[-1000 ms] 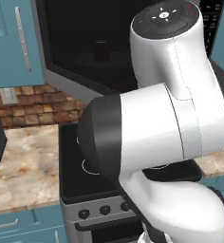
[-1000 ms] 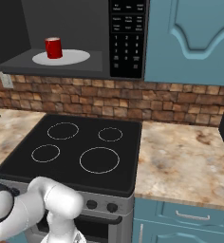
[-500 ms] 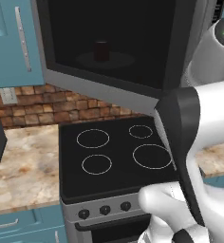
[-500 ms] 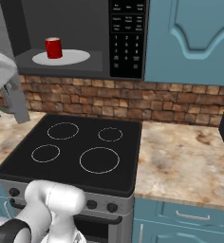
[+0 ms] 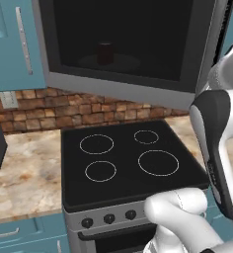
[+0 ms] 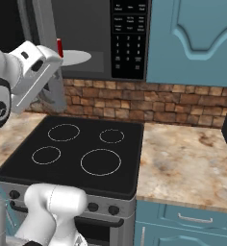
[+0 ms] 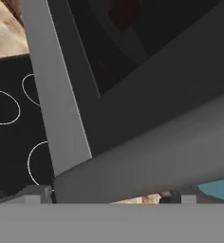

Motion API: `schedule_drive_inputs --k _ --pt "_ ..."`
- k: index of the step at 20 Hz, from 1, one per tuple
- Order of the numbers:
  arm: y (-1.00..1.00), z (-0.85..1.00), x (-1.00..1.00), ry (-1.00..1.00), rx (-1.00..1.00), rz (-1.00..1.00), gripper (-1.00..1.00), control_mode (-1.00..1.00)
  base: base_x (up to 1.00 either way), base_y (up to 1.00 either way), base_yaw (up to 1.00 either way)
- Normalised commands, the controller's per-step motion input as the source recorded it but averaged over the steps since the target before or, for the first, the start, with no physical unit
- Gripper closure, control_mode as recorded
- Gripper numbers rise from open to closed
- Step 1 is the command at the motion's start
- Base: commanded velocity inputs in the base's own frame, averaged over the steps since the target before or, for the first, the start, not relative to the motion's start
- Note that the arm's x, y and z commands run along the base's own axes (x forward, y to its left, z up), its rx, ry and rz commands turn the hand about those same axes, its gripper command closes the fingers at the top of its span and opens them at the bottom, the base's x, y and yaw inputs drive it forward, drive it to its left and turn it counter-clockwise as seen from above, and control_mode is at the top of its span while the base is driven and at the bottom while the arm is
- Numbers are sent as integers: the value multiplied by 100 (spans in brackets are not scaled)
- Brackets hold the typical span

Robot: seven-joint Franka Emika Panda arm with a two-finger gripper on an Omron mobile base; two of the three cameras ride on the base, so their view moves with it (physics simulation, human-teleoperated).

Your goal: Pick the mug from the counter and place it inside the microwave. Then close the microwave.

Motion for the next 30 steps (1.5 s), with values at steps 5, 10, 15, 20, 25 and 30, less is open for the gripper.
schedule_drive_inputs --k 5,10,15,20,25,30 --pt "-13 4 79 -11 0 0 -100 -100 0 0 0" --pt "-2 0 86 -3 0 0 -100 -100 0 0 0" --pt "0 0 74 0 0 0 -100 -100 0 0 0" --pt "0 0 63 0 0 0 -100 -100 0 0 0" --pt "0 1 58 0 0 0 -100 -100 0 0 0" --pt "0 0 66 0 0 0 -100 -100 0 0 0"
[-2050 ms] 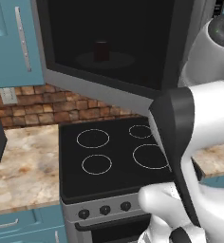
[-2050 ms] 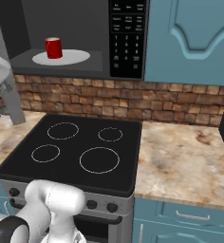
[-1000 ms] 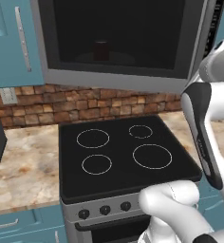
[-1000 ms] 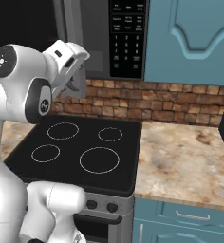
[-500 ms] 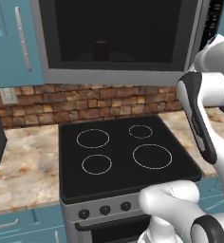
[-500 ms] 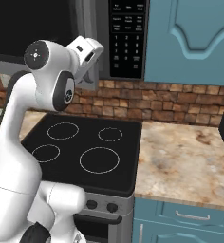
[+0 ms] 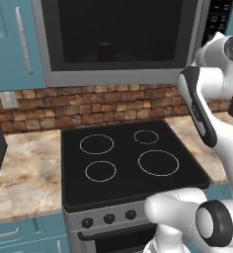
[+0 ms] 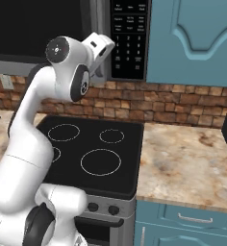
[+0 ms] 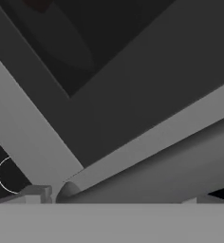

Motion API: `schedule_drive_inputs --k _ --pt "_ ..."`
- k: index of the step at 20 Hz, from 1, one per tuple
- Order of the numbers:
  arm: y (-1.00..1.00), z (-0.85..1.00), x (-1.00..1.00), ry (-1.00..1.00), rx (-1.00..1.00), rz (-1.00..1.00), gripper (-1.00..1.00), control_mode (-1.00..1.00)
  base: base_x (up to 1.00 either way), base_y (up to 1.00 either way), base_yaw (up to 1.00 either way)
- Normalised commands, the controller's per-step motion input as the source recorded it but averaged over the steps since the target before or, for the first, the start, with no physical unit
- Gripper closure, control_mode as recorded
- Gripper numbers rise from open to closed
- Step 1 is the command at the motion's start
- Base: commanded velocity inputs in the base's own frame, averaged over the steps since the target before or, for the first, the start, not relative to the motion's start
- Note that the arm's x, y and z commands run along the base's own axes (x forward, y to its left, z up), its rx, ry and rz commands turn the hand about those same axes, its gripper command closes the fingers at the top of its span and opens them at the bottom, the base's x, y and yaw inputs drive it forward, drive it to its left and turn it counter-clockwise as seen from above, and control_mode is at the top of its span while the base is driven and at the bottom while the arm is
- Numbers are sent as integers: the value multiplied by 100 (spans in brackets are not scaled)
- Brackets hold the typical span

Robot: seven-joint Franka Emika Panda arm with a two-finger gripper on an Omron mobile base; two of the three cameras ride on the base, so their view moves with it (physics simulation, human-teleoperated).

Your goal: Pick the mug from the counter and place it inside the microwave. Then close the microwave.

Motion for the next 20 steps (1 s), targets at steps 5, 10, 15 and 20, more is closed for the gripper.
schedule_drive_inputs --k 5,10,15,20 --pt "0 0 60 0 0 0 -100 -100 0 0 0" --pt "0 0 44 -2 0 0 -100 -100 0 0 0" --pt "0 0 47 -5 0 0 -100 -100 0 0 0" --pt "0 0 59 -6 0 0 -100 -100 0 0 0"
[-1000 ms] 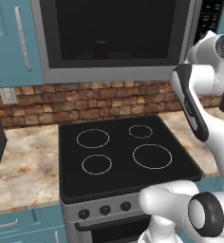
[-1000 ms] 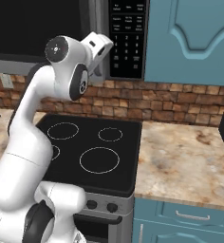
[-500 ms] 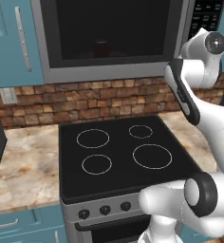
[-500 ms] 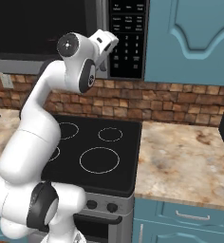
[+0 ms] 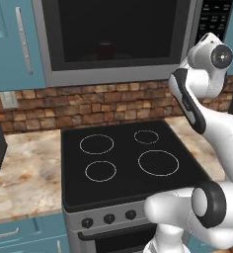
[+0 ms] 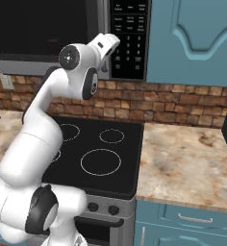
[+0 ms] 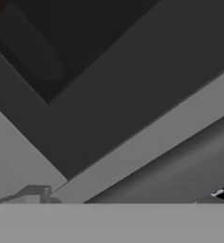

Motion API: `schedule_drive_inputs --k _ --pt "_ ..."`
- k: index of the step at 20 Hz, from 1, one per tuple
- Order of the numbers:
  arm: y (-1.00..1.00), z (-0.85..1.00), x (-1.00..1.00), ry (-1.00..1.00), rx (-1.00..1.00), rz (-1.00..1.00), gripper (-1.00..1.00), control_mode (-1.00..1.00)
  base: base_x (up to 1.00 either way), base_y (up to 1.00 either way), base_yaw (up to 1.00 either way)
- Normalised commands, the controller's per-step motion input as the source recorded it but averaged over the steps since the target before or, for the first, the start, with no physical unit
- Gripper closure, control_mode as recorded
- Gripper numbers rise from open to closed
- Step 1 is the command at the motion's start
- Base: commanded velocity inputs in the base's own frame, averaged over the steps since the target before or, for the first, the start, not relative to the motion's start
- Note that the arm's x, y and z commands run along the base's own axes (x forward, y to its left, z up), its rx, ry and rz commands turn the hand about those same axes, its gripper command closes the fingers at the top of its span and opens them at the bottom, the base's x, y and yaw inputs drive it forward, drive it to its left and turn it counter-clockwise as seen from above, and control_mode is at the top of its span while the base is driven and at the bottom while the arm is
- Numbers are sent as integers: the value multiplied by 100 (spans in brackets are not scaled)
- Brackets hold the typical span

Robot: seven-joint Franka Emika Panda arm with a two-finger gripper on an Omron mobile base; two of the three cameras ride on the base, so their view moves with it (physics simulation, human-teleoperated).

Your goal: Pick the mug from the counter and place it inside the microwave. Then close the microwave.

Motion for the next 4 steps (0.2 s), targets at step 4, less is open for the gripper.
schedule_drive_inputs --k 4 --pt "0 0 75 -5 -1 0 -100 -100 0 0 0"
